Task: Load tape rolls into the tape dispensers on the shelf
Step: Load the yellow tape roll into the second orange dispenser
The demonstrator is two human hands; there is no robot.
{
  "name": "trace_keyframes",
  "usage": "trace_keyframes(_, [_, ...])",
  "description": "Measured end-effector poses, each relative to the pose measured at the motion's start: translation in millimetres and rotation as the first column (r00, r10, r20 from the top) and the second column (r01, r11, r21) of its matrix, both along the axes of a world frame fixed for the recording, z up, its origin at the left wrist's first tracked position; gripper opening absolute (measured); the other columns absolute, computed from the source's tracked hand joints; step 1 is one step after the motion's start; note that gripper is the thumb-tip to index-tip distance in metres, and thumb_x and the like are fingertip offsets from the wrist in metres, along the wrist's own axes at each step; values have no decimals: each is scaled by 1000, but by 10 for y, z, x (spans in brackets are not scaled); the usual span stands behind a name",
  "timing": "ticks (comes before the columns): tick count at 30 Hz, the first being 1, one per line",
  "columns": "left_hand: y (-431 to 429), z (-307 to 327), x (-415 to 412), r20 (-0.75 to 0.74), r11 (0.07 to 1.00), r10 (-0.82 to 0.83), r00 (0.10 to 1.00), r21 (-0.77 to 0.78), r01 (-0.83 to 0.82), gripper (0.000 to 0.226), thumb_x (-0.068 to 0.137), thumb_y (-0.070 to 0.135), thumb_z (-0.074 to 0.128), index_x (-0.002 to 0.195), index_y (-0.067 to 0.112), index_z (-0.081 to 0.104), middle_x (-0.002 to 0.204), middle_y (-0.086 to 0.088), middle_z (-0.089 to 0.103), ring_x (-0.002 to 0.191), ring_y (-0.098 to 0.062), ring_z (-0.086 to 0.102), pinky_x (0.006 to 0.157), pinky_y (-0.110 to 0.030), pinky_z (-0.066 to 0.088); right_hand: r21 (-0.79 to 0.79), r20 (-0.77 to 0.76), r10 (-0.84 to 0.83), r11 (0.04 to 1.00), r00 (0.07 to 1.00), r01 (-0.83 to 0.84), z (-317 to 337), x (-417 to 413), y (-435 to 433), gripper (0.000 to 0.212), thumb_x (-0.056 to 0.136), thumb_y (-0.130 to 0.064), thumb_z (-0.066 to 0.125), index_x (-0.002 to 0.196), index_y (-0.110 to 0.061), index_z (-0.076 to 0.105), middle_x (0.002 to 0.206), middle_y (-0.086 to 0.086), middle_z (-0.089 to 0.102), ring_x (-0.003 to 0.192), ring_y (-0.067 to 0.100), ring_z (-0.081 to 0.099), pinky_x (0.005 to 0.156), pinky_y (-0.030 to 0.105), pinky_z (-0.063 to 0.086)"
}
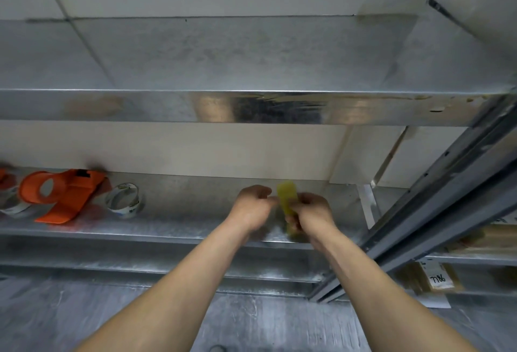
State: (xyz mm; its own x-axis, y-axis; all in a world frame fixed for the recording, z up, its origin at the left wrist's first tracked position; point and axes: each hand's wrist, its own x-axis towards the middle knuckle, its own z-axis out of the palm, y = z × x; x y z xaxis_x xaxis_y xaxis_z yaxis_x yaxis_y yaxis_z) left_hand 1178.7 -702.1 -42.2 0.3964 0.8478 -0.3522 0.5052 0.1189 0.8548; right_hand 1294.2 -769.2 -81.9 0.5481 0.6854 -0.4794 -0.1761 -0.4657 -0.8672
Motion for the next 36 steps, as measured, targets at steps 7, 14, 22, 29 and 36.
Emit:
trace_keyframes(7, [84, 193, -64, 110, 989, 27, 994, 141, -43, 18, 75, 0, 70, 90, 11, 72, 89, -7, 76, 86, -21, 71, 78, -33, 56, 259, -355, 5, 961, 935, 94, 540, -155, 152, 26, 100, -24, 48, 95, -6, 66, 67, 7, 62, 43, 13, 48, 38, 22, 36])
trace_keyframes(14, [172, 259, -350, 253, 992, 9, 967, 118, -40, 21, 77, -4, 69, 95, 8, 72, 90, -4, 76, 86, -17, 72, 79, -29, 56, 337, -342, 76, 940, 937, 47, 686, -326, 164, 46, 102, -42, 41, 100, -6, 71, 79, 9, 69, 45, 14, 46, 43, 24, 33])
trace_keyframes(22, [297, 303, -935, 357, 996, 32, 934, 70, -61, 20, 76, -5, 71, 83, 14, 69, 82, -4, 73, 75, -14, 65, 69, -24, 50, 299, -95, 85, 953, 992, -53, 741, -907, 367, 20, 84, 6, 61, 82, -11, 71, 65, 6, 66, 44, 8, 44, 42, 20, 33])
trace_keyframes(29, [642, 392, -1833, 372, 991, 46, 927, 99, -89, 31, 75, -15, 65, 88, 12, 66, 81, -4, 70, 73, -13, 64, 68, -20, 51, 328, -66, 123, 940, 990, -95, 823, -1827, 730, 35, 81, 18, 51, 83, -12, 69, 61, 3, 61, 39, 6, 41, 39, 18, 33])
trace_keyframes(36, [975, 434, -2936, 375, 980, 81, 924, 138, -142, 37, 61, -1, 59, 92, 14, 71, 90, -11, 75, 82, -20, 68, 80, -35, 54, 339, -130, 137, 937, 982, -86, 917, -2901, 1159, 18, 96, -17, 57, 80, -13, 64, 46, -6, 52, 38, 8, 43, 45, 23, 34])
